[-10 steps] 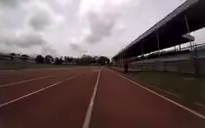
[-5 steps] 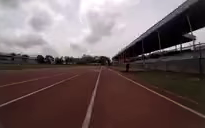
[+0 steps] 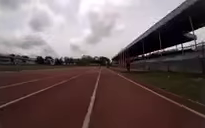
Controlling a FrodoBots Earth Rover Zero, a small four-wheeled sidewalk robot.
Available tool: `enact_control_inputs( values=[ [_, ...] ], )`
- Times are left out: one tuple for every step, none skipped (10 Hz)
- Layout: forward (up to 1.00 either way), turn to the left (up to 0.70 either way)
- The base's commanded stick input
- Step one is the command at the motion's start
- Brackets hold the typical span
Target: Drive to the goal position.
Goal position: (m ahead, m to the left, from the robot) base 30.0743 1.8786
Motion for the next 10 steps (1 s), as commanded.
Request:
enact_control_inputs(
  values=[
    [0.7, -0.02],
    [0.7, -0.04],
    [0.7, -0.12],
    [0.7, -0.14],
    [0.7, -0.14],
    [0.7, -0.14],
    [0.7, -0.1],
    [0.7, -0.01],
    [0.7, -0.12],
    [0.7, -0.08]
  ],
)
